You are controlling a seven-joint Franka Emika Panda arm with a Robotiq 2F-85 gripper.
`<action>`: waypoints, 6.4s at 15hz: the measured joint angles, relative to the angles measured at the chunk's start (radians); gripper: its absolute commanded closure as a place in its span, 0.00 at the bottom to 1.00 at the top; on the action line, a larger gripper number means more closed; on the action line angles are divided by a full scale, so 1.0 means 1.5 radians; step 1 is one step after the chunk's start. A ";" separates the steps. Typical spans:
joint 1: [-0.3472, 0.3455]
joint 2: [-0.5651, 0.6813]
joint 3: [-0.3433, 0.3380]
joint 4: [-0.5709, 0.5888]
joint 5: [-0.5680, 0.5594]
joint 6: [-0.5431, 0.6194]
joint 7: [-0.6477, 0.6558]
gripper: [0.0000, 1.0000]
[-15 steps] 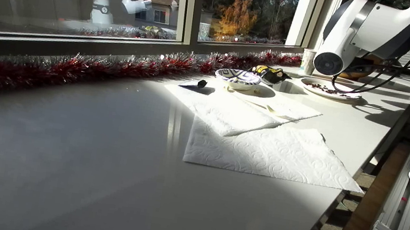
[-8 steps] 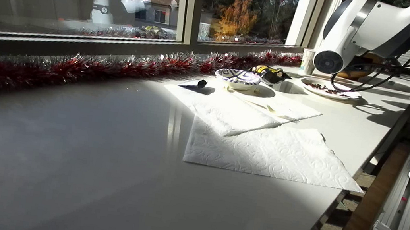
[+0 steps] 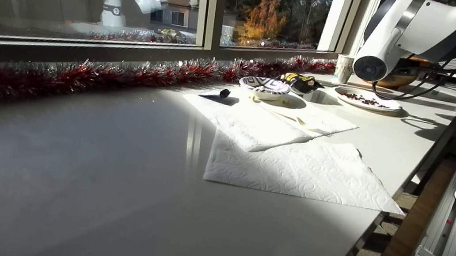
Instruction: Pour out the beans from the cup
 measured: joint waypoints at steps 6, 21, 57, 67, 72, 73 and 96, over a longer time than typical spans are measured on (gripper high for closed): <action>-0.003 0.029 -0.019 -0.017 -0.043 -0.044 -0.002 0.98; -0.003 -0.104 -0.006 -0.014 -0.012 0.142 0.005 0.98; -0.077 -0.356 -0.267 -0.021 0.343 1.130 -0.350 0.98; -0.011 -0.235 -0.368 -0.026 0.435 1.233 -0.441 0.98; -0.009 -0.240 -0.378 -0.025 0.424 1.233 -0.428 0.93; -0.009 -0.243 -0.379 -0.025 0.413 1.233 -0.422 0.93; -0.010 -0.224 -0.399 -0.032 0.326 1.347 -0.361 0.98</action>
